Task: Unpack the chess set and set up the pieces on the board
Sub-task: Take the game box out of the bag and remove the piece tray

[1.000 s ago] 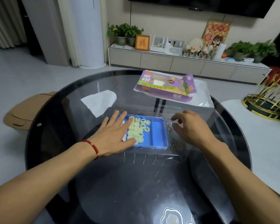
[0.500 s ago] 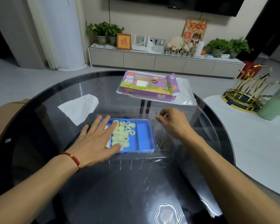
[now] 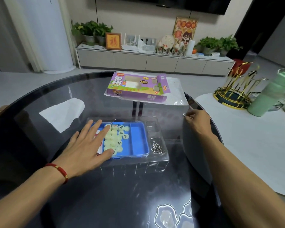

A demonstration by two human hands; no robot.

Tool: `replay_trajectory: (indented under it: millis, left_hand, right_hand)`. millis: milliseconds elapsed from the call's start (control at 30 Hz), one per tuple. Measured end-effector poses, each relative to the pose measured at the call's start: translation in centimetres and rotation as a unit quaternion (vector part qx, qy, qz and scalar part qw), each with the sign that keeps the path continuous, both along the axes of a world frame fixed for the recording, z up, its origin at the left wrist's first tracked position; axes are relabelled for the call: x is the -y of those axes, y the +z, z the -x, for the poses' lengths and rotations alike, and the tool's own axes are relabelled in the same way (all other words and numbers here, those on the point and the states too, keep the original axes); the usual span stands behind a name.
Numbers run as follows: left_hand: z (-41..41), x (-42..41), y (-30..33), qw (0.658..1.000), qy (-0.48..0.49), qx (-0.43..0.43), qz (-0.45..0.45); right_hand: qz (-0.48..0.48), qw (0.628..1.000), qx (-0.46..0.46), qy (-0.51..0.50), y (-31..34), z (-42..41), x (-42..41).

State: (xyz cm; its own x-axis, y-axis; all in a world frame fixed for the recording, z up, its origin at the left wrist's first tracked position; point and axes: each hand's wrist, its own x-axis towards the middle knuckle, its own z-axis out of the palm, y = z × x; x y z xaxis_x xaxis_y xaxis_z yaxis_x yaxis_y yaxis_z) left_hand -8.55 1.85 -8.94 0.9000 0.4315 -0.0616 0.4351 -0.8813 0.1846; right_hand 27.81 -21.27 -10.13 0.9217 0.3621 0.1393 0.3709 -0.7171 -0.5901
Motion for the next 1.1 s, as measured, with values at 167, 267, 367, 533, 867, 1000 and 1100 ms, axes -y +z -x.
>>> replay_trajectory:
  millis: [167, 267, 367, 533, 867, 1000, 1100]
  left_hand:
    - [0.0, 0.1, -0.1, 1.0, 0.005, 0.006, -0.003]
    - [0.0, 0.3, 0.1, 1.0, 0.009, 0.002, -0.009]
    - [0.0, 0.5, 0.4, 1.0, 0.012, -0.001, -0.007]
    - [0.0, 1.0, 0.5, 1.0, 0.019, -0.002, -0.006]
    - [0.0, 0.9, 0.5, 1.0, 0.021, -0.009, -0.012]
    - [-0.1, 0.9, 0.6, 1.0, 0.02, -0.013, -0.013]
    - [-0.1, 1.0, 0.7, 1.0, 0.02, -0.014, -0.011]
  right_hand:
    - [0.035, 0.986, 0.111, 0.117, 4.1, 4.5, -0.1]
    - [0.082, 0.937, 0.038, 0.339, 7.8, 10.7, -0.2]
    - [0.234, 0.884, 0.06, 0.401, 8.1, 14.3, 0.0]
    - [0.306, 0.86, 0.081, 0.4, 8.0, 15.7, 0.5]
    - [0.181, 0.911, -0.008, 0.371, 6.4, 15.5, 0.7]
    - [0.141, 0.932, -0.032, 0.333, 5.9, 15.7, 0.2]
    - [0.066, 0.943, -0.119, 0.303, 6.1, 15.1, 0.2]
